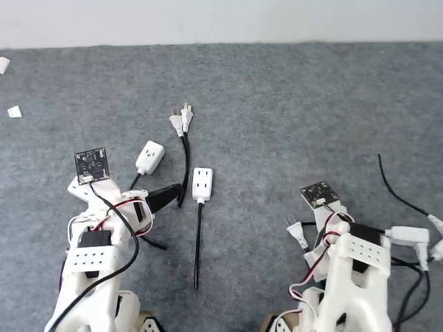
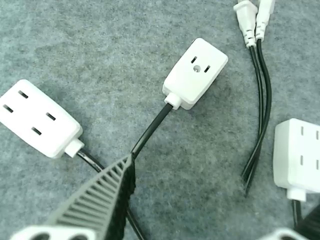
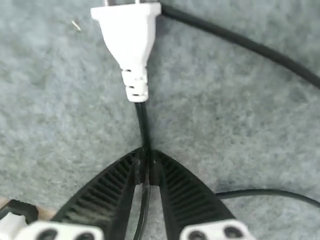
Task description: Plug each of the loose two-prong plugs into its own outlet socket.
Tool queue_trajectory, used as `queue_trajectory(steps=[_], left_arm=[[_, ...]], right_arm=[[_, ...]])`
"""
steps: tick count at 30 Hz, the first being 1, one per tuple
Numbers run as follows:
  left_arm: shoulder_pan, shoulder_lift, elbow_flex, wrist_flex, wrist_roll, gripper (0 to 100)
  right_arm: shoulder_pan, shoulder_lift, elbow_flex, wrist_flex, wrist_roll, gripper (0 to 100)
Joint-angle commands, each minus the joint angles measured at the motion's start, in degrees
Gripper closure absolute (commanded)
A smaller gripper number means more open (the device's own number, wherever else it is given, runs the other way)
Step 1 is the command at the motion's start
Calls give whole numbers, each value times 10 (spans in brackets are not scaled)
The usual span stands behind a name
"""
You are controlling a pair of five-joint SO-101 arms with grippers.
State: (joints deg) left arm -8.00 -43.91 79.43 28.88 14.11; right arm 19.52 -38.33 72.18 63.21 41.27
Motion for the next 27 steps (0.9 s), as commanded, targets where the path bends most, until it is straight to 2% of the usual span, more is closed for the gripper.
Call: queue_trajectory(steps=[1,10,14,16,19,23,27], left_arm=[[1,-12,-14,-12,-3,489],[1,-12,-14,-12,-3,489],[1,-12,-14,-12,-3,489],[1,-12,-14,-12,-3,489],[1,-12,-14,-12,-4,489],[2,-12,-14,-12,-4,489],[2,-12,-14,-12,-4,489]], right_arm=[[10,-10,-70,22,-24,989],[-7,-10,-288,174,-101,989],[-41,-4,-292,227,-97,970],[-46,-8,-239,229,-61,929],[-38,-10,-161,230,35,886],[41,-10,-135,235,135,906],[73,-9,-113,227,193,904]])
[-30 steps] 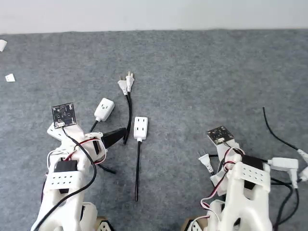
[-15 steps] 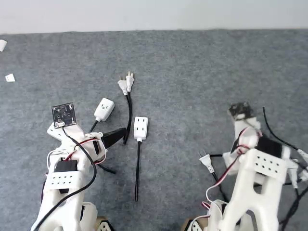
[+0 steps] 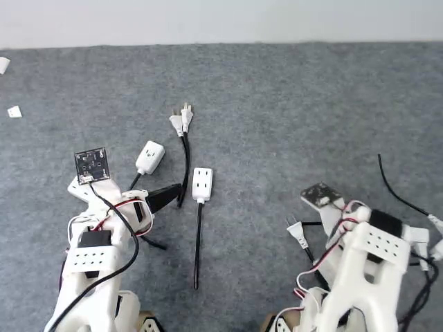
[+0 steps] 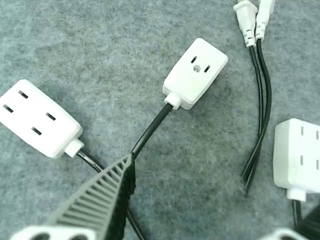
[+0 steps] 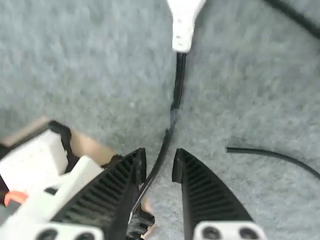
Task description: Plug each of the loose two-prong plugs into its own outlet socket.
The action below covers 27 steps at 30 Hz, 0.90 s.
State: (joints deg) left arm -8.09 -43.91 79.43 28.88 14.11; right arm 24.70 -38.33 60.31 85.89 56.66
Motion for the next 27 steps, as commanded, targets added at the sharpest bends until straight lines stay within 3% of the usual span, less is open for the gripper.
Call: queue_trajectory(steps=[1,11,19,23,27], left_arm=[[3,-12,-14,-12,-4,489],[3,-12,-14,-12,-4,489],[3,-12,-14,-12,-4,489],[3,-12,-14,-12,-4,489],[2,-12,-14,-12,-4,489]], right_arm=[[26,-7,11,-9,40,904],[92,-4,159,-150,152,904],[106,-10,169,-157,153,909],[109,-10,170,-157,152,990],[138,-10,166,-161,151,992]])
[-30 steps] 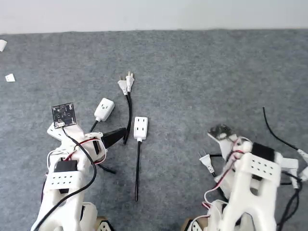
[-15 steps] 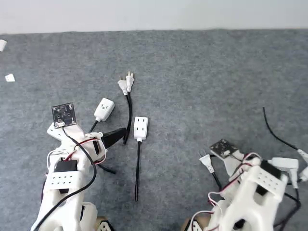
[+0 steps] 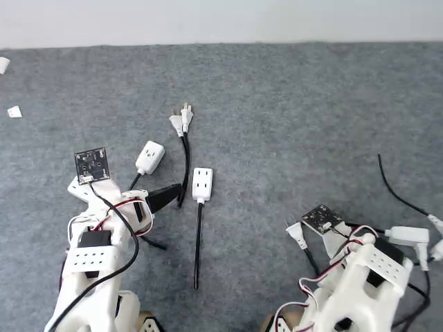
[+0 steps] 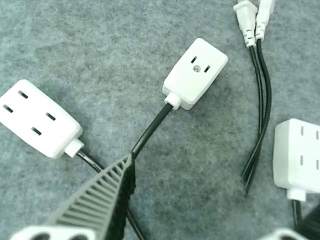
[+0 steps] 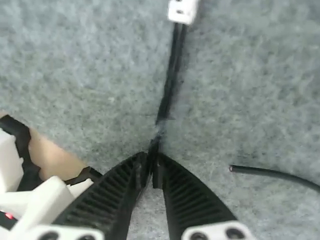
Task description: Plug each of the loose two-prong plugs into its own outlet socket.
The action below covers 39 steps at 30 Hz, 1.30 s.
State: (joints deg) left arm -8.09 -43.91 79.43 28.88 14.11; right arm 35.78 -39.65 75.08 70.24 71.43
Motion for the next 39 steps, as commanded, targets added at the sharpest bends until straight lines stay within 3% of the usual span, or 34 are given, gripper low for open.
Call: queue_trajectory(steps=[1,7,16,21,31,39], left_arm=[[2,-12,-14,-12,-4,489],[2,-12,-14,-12,-4,489],[2,-12,-14,-12,-4,489],[2,-12,-14,-12,-4,489],[1,-12,-14,-12,-4,489],[1,-12,-14,-12,-4,489]], right_arm=[[37,2,14,-13,2,991],[42,3,-51,-30,-72,991],[-51,2,-222,-29,-369,991],[-78,2,-289,-29,-477,991],[-216,2,-339,-29,-574,991],[-222,3,-404,-35,-589,991]])
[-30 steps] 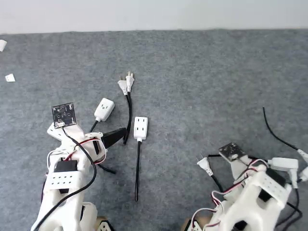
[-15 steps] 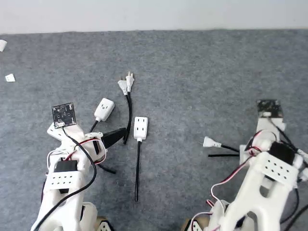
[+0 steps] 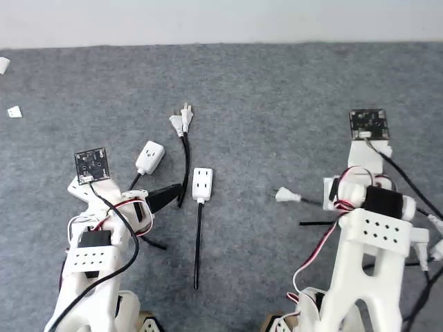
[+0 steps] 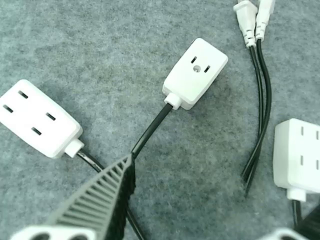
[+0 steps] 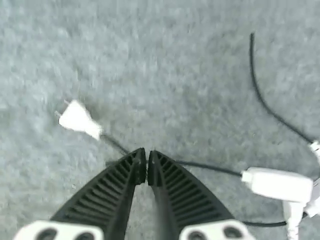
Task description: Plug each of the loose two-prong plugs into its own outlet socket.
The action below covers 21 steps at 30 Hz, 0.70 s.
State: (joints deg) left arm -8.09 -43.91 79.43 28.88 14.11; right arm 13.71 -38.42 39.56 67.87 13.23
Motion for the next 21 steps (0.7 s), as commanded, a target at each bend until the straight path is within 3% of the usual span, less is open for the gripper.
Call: queue_trajectory(steps=[1,8,13,21], left_arm=[[1,-12,-14,-12,-4,489],[0,-12,-14,-12,-4,489],[0,-12,-15,-12,-4,489],[0,-12,-15,-12,-3,489]], right_arm=[[0,-8,-58,-13,-7,991],[-4,9,-31,-63,17,991],[-58,37,50,-71,-55,985],[-82,93,176,-136,76,883]])
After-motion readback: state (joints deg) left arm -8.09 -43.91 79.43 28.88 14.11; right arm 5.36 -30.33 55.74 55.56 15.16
